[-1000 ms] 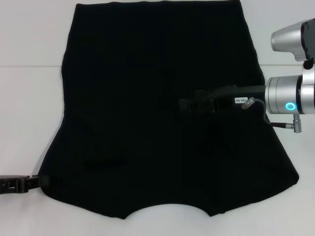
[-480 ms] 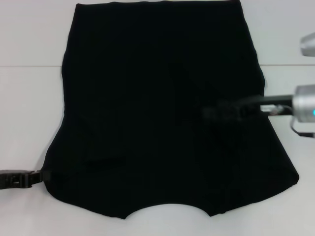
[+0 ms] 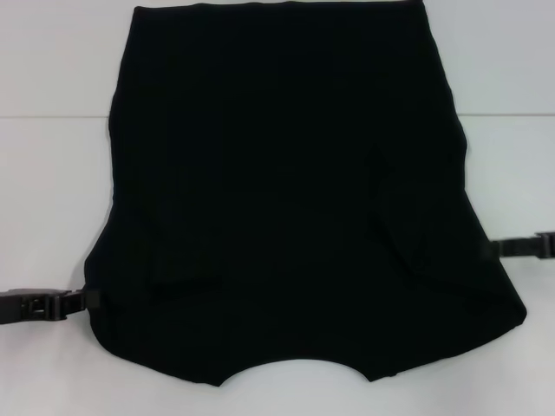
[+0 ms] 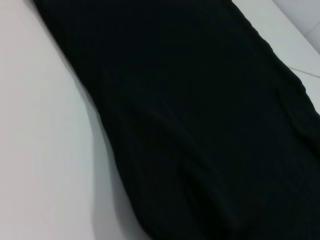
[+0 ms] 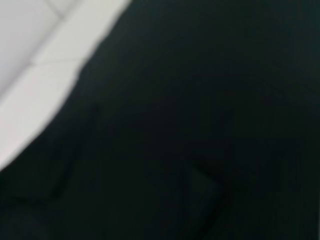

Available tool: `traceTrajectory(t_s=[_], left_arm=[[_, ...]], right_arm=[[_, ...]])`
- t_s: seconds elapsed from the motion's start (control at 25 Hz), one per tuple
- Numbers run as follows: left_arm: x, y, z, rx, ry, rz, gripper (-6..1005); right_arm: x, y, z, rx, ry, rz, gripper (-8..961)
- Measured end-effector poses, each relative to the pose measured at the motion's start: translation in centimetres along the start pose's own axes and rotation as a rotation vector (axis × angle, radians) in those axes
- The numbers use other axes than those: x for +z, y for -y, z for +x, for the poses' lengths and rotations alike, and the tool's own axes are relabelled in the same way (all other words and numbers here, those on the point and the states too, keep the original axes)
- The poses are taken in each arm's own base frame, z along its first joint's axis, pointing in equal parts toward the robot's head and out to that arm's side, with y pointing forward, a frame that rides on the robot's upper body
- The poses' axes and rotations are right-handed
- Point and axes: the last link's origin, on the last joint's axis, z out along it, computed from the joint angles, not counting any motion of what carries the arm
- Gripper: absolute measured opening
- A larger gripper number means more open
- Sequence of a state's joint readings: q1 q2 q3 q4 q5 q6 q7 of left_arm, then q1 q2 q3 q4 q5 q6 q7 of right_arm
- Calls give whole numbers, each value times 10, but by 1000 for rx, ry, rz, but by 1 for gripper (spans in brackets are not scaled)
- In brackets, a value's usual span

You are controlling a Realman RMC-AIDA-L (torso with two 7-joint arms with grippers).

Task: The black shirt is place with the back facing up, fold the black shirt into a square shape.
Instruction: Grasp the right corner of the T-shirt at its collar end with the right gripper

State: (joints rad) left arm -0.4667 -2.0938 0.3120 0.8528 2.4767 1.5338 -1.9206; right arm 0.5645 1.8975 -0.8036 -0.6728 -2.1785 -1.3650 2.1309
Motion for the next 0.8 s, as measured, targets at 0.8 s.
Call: traceTrajectory(t_s=[0.8], left_arm=[[5, -5, 6, 11, 5, -28, 27]], right_arm=[[-6, 8, 26, 43, -193, 62, 760]])
